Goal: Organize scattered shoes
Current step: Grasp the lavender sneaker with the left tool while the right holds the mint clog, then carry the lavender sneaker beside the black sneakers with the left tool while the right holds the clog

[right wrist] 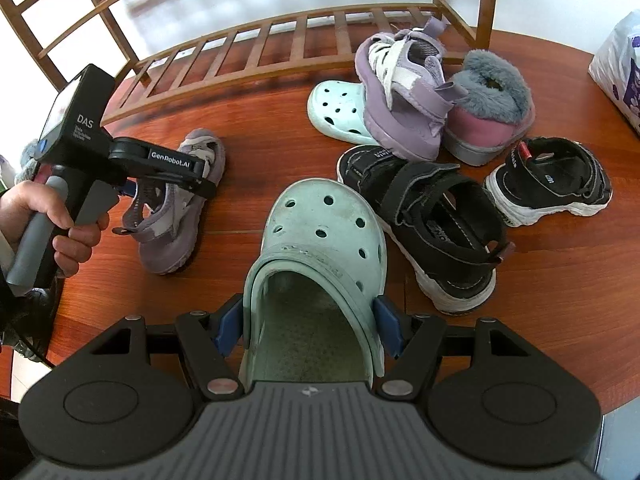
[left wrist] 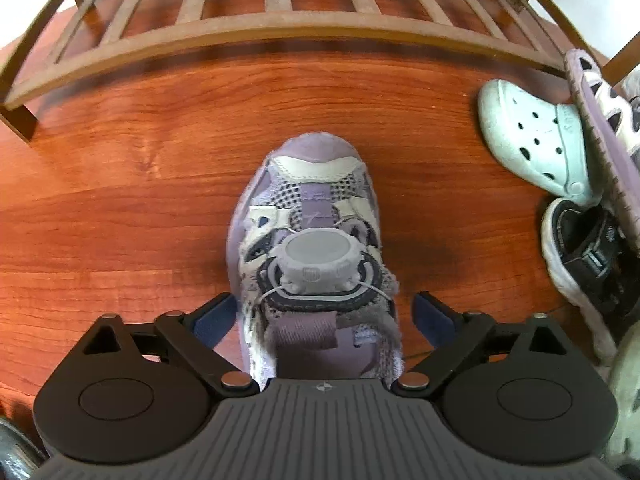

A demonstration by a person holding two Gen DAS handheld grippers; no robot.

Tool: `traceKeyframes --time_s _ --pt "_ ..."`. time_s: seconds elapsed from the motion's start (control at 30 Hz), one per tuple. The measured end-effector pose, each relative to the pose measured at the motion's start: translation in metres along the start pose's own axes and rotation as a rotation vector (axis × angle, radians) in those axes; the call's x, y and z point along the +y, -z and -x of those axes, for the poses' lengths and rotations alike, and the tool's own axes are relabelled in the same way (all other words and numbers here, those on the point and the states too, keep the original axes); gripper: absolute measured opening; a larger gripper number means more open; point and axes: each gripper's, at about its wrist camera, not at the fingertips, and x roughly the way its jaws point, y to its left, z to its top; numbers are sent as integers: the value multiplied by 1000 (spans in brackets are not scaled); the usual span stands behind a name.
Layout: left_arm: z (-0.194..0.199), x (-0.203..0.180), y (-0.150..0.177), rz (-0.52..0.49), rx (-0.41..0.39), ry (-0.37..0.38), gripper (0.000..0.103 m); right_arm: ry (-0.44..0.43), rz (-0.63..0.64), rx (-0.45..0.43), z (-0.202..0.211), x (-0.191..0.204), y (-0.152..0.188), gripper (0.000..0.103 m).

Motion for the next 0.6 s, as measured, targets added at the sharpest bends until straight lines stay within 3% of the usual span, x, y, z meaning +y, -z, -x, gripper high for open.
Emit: traceKeyframes --time_s 0.03,0.3,0.6 --pt "0 -1 0 -9 -7 -11 76 -1 -2 1 0 -1 0 73" --pt "8 3 14 -14 -20 -4 75 -13 -2 0 -3 -1 -3 73" --pt "28 4 65 -17 -42 -5 74 -34 5 7 -6 9 -2 73"
